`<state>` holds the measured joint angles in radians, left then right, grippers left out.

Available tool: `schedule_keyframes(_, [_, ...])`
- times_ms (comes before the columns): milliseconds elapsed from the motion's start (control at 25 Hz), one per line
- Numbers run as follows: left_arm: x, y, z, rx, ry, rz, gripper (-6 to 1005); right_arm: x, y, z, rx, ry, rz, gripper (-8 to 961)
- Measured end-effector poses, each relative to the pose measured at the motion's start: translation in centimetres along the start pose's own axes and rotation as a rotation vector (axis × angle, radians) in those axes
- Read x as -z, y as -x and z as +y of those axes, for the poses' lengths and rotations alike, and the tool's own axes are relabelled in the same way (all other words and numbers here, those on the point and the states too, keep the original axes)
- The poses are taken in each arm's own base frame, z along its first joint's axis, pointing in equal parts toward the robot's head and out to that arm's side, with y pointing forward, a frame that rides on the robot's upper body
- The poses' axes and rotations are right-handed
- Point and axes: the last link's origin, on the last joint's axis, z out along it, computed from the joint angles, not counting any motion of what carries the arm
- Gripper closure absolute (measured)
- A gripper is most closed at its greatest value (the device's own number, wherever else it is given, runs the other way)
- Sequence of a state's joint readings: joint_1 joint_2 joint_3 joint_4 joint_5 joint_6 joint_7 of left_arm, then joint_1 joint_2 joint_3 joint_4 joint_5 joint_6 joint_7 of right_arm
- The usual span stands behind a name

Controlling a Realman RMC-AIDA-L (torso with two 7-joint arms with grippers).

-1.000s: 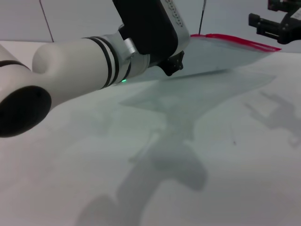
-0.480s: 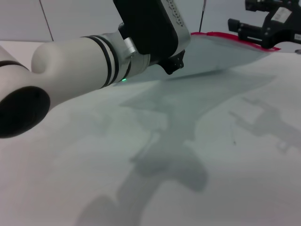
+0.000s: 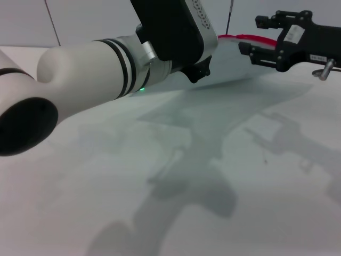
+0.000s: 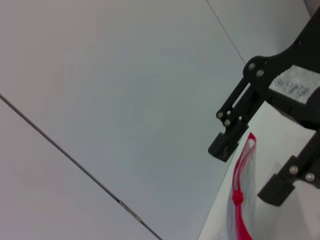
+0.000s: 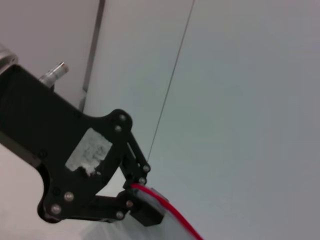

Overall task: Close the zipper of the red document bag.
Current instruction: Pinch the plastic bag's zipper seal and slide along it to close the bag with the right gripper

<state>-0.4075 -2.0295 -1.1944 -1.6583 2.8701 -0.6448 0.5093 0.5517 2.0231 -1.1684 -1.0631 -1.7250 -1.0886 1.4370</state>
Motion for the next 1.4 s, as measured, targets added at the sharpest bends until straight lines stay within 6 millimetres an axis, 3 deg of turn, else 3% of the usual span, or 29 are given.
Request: schedule_keyframes(1400, [-0.03, -0.05, 0.39, 0.004, 0.012, 0.006, 941, -0.68, 0.12, 0.51, 0.266, -0.015, -0.03, 353])
